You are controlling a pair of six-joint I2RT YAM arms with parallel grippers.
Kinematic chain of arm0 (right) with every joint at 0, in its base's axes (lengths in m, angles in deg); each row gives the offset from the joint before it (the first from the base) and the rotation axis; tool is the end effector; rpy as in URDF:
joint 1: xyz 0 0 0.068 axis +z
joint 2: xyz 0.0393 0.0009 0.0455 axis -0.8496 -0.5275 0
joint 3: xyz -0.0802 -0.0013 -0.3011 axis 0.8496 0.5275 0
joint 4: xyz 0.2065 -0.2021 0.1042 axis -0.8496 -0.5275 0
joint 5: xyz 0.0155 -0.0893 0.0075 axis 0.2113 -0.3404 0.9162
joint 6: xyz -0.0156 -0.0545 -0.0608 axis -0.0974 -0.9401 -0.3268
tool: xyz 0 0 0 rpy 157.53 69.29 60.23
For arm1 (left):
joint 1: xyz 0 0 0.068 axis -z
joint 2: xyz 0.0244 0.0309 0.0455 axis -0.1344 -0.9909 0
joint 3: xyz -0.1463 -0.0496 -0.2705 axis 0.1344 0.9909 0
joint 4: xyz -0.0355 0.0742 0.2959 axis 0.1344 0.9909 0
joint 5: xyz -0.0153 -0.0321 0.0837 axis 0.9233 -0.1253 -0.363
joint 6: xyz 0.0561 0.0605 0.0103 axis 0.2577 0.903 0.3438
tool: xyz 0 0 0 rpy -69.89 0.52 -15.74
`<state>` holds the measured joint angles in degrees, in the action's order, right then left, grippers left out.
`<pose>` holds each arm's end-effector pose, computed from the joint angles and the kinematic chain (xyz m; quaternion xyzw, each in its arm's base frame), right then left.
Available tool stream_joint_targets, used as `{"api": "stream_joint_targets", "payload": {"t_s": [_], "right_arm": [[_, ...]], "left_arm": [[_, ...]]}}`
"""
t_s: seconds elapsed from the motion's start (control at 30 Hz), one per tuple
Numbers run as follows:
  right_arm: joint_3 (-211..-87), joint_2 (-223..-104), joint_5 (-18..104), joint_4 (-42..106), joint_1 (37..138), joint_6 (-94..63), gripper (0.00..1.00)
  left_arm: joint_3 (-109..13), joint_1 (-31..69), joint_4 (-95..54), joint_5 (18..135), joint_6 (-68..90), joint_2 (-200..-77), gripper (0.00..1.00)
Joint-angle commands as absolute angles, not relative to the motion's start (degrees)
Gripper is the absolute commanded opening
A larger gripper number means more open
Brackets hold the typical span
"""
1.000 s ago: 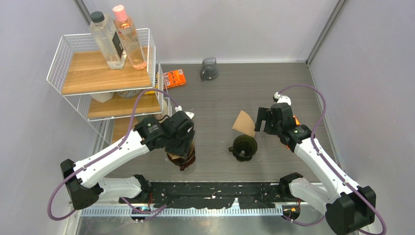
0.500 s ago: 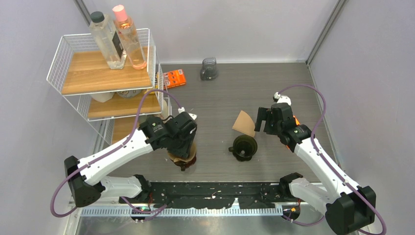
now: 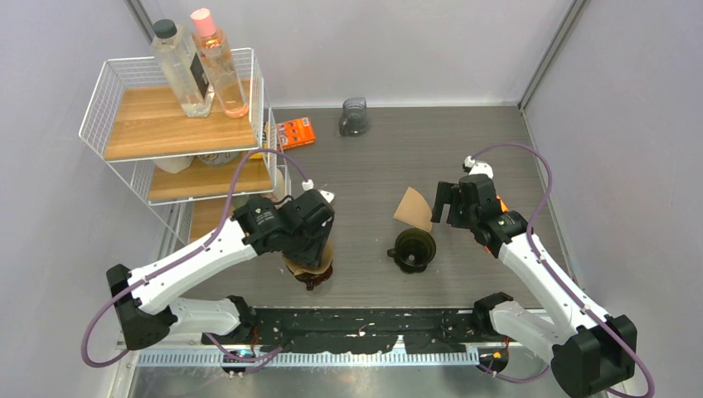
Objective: Place the coffee filter in the dripper
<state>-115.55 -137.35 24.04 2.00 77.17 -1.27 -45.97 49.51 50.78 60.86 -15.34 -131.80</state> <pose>0.2420 0.0683 0.2557 0.0561 0.9131 0.0500 0.4006 0.1472 -0.2113 0.3281 0.1552 0.9671 -0.0974 0.1767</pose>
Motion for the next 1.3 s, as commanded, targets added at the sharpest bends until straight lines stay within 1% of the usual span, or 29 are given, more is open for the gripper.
{"api": "stream_joint_targets", "payload": {"t_s": [0.0, 0.17, 0.5, 0.57, 0.6, 0.67, 0.7, 0.73, 0.87, 1.07, 1.27], "right_arm": [[-115.31, -136.28, 22.87, 3.26, 76.96, -1.65, 0.95], [-115.33, -136.1, 22.76, 3.28, 76.97, -1.61, 0.96], [-115.16, -134.86, 22.19, 3.3, 77.0, -1.56, 0.95], [-115.08, -134.62, 22.15, 3.27, 76.98, -1.52, 0.95], [-115.09, -134.45, 21.93, 3.3, 77.02, -1.51, 0.96], [-115.05, -134.21, 21.43, 3.34, 76.98, -1.37, 0.95], [-115.01, -134.05, 21.32, 3.27, 76.97, -1.34, 0.95], [-115.05, -133.71, 20.99, 3.31, 76.97, -1.29, 0.95], [-114.91, -132.46, 19.62, 3.31, 76.97, -1.24, 0.95], [-114.29, -130.45, 18.4, 3.94, 76.98, -1.14, 0.95], [-114.1, -130.64, 19.4, 4.3, 77.03, -1.24, 0.96]], "left_arm": [[-49.11, 50.02, 51.89, 58.86, -15.91, -129.91, 0.42], [-50.98, 50.41, 52.24, 57.97, -15.52, -129.43, 0.42], [-55.73, 50.86, 52.31, 53.07, -13.73, -122.95, 0.56], [-55.94, 50.84, 51.22, 51.65, -13.3, -119.85, 0.62], [-55.82, 50.86, 50.22, 51.43, -13.01, -118.49, 0.67], [-55.25, 50.86, 47.56, 51.08, -12.29, -115.98, 0.83], [-55.07, 50.84, 46.28, 50.67, -12.0, -114.86, 0.97], [-54.67, 50.82, 44.74, 50.2, -11.73, -113.99, 0.99], [-51.67, 50.84, 37.67, 49.93, -8.33, -111.44, 1.0], [-51.38, 50.87, 32.45, 48.8, -3.93, -111.19, 0.99], [-55.69, 50.78, 28.12, 48.95, 1.79, -116.1, 1.0]]}}
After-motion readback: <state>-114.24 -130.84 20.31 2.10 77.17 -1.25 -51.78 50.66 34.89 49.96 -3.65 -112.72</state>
